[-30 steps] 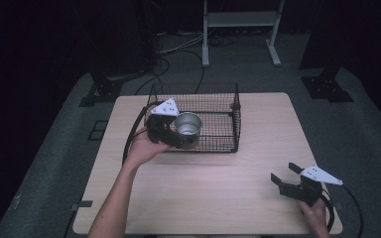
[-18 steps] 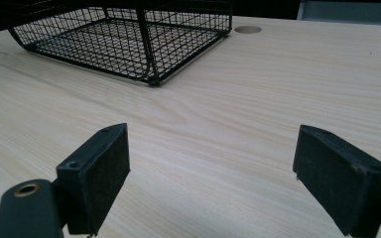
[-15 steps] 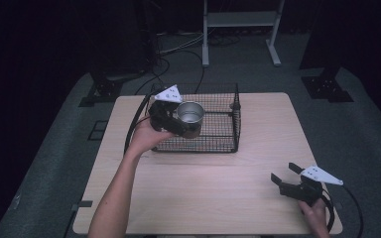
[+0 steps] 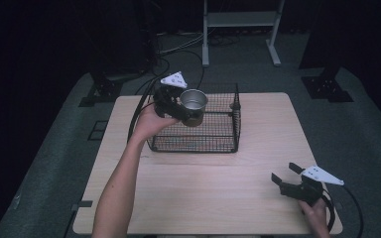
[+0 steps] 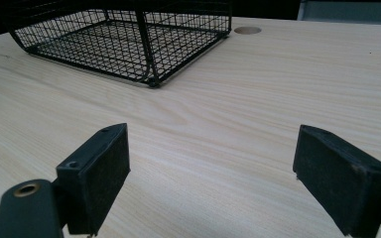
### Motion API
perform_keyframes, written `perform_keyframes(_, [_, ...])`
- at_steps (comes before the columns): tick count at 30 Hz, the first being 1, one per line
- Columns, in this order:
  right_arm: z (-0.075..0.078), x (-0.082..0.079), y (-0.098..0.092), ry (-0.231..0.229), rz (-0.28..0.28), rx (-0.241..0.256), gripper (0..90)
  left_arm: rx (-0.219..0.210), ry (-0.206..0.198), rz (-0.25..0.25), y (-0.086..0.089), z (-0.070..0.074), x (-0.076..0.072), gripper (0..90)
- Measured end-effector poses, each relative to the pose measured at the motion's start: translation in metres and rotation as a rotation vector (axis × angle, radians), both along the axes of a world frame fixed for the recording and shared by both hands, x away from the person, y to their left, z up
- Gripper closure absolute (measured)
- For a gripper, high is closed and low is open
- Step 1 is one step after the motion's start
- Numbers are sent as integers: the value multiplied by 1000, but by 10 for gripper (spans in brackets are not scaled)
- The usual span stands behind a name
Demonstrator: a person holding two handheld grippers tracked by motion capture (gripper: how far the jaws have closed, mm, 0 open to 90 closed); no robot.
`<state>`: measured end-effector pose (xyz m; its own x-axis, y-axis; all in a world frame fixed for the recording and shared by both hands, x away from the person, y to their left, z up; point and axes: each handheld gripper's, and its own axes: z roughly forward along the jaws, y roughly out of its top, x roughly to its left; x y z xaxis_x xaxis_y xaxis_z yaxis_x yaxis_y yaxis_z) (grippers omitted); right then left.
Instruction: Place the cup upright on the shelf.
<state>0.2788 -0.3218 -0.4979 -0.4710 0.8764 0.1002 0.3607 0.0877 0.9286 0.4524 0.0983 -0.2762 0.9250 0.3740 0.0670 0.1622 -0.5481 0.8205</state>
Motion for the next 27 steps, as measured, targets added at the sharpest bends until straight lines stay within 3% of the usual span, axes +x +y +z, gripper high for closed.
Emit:
perform_keyframes(15, [0, 0, 0, 2, 3, 6, 138, 69, 36, 27, -20, -3, 31, 174])
perform_keyframes(21, [0, 0, 0, 1, 3, 9, 138, 77, 53, 53, -25, -13, 43, 174])
perform_keyframes(23, [0, 0, 0, 1, 3, 9, 138, 103, 68, 60, -26, -18, 49, 174])
perform_keyframes(27, [0, 0, -1, 0, 4, 10, 138, 115, 95, 82, -26, -29, 57, 174])
